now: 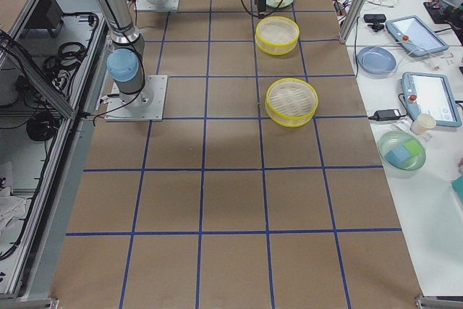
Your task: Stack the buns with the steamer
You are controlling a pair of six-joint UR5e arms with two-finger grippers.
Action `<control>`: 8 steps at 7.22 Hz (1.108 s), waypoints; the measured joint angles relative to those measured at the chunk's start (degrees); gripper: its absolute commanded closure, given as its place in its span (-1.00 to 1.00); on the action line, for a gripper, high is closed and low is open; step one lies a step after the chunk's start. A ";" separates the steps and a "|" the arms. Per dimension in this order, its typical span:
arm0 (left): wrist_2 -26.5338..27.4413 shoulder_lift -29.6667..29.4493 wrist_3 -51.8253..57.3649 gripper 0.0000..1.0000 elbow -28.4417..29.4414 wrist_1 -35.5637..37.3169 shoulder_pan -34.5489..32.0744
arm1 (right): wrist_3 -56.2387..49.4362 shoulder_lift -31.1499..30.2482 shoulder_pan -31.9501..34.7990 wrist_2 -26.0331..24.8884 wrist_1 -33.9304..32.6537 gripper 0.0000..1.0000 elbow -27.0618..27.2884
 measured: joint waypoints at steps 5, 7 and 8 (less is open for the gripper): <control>0.14 -2.26 1.46 -1.00 -1.00 1.62 1.15 | 0.02 0.79 -0.10 -0.06 -0.61 -1.00 -0.03; 0.05 -7.66 3.02 -1.00 -1.18 7.65 1.54 | -0.91 2.11 -3.01 0.08 -2.06 -1.00 -0.14; -0.17 -10.86 3.08 -1.00 -1.21 11.61 1.56 | -2.89 2.99 -5.78 0.11 -2.61 -1.00 -0.23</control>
